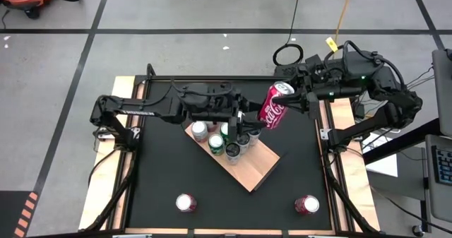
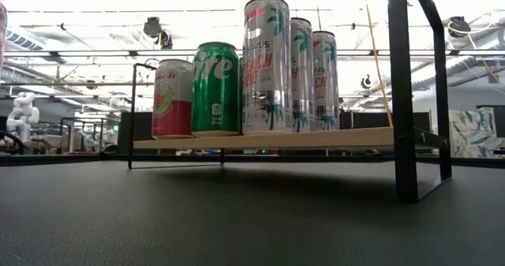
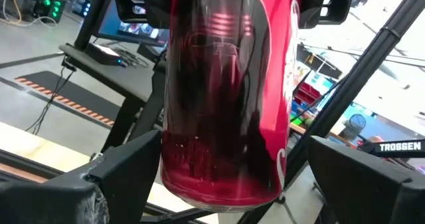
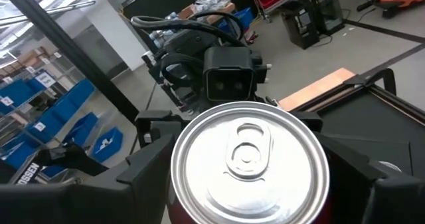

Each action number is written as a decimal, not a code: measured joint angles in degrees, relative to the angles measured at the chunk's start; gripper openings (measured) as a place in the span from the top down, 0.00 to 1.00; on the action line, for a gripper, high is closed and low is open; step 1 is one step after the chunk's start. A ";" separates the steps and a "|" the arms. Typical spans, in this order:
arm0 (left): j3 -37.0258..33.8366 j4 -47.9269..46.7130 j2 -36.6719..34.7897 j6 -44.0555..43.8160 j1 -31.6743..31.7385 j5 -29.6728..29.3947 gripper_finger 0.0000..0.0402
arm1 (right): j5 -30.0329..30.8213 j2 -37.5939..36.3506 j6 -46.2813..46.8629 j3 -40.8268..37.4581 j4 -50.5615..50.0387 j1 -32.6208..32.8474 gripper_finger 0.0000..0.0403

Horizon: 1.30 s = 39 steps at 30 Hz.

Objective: Place canned beverage on shelf
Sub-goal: Put the top red soda can on the shelf

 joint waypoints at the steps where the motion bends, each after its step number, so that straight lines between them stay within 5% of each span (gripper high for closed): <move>1: 0.02 -0.06 0.00 0.00 0.30 0.36 0.06 | 0.00 0.06 -0.01 0.01 0.03 0.00 0.32; 14: -0.02 -0.48 0.50 -1.71 2.67 11.12 0.06 | -0.17 1.57 -0.06 0.01 3.45 0.00 0.32; 20: -0.04 -0.70 0.50 -1.57 2.62 11.62 0.09 | -0.16 3.14 1.19 0.01 3.90 0.00 0.32; 29: -0.04 -1.27 0.50 -2.52 2.72 14.85 0.29 | 0.28 3.80 3.68 0.07 4.03 0.01 0.32; 39: -0.04 -1.84 0.50 -2.65 2.71 16.36 0.26 | -0.85 3.87 3.20 0.05 3.56 0.00 0.31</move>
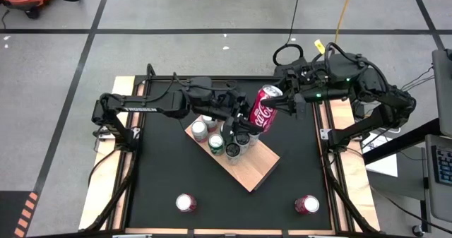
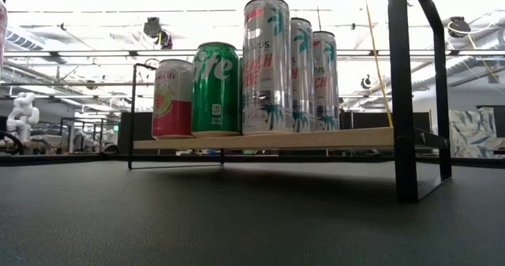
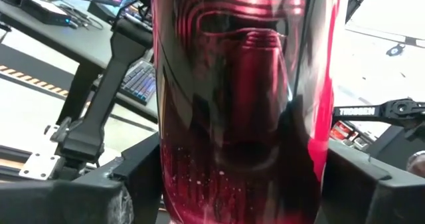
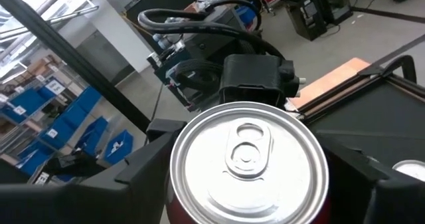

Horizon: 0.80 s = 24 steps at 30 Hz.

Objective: Place canned beverage on shelf
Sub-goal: Put the top red soda can on the shelf

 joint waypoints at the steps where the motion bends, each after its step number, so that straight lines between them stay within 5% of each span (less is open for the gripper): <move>1: 0.00 -0.05 0.00 -0.17 0.00 0.25 0.26 | -0.21 0.00 0.15 0.00 -0.19 0.00 0.30; 11: 0.00 1.51 -0.02 2.38 -0.20 2.91 0.27 | -1.82 -1.40 1.98 1.10 -2.95 0.00 0.10; 24: 0.00 3.80 -0.19 12.22 -0.32 4.46 0.27 | -1.14 4.05 -0.98 23.29 -23.04 1.46 0.06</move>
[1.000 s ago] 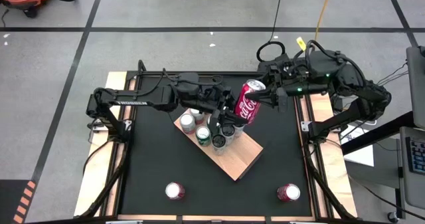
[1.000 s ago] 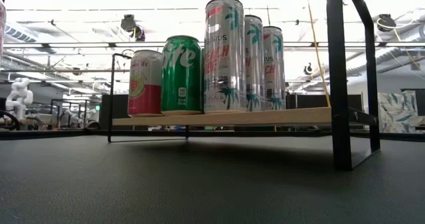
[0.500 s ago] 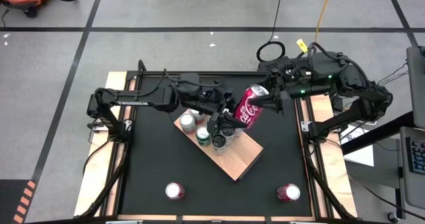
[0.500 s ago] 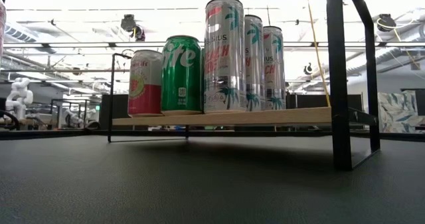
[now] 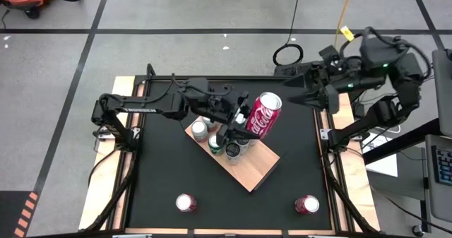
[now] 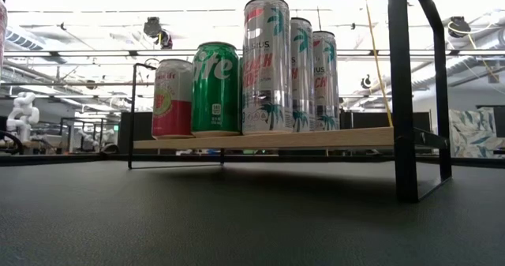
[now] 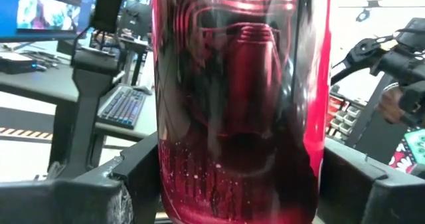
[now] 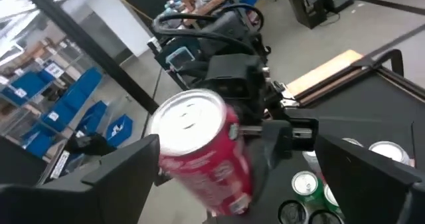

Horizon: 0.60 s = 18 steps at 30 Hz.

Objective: Place canned beverage on shelf
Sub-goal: Put the top red soda can on the shelf

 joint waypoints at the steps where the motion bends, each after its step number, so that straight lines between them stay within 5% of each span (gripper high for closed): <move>1: 0.00 0.10 0.14 -0.15 0.01 -0.23 0.27 | -0.25 0.67 -0.55 1.26 -1.35 0.00 0.06; 18: 0.00 -5.68 3.32 4.43 0.25 -1.84 0.27 | -3.52 4.38 -11.26 0.54 -6.56 0.07 0.06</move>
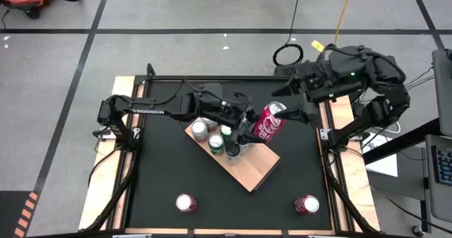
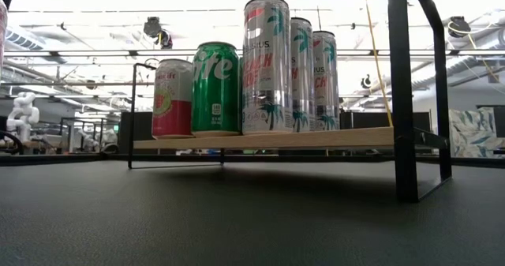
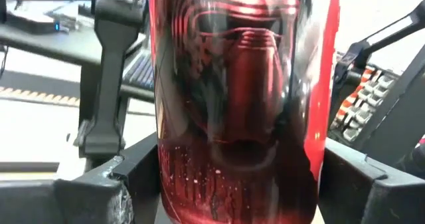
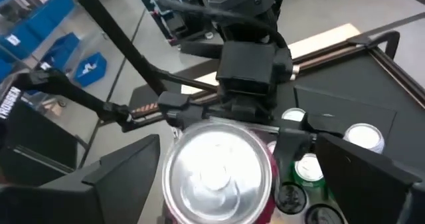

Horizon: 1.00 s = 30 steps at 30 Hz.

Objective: Place canned beverage on shelf
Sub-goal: Put the top red soda can on the shelf

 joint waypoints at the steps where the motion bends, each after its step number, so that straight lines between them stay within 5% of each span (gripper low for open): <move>1: 0.00 -0.37 0.02 0.00 -0.02 0.00 0.27 | -0.04 0.02 -0.28 0.00 -0.28 0.00 0.06; 30: 0.06 -10.64 0.13 4.21 0.70 -0.22 0.27 | -3.34 2.00 -3.68 -0.02 -9.46 1.05 0.06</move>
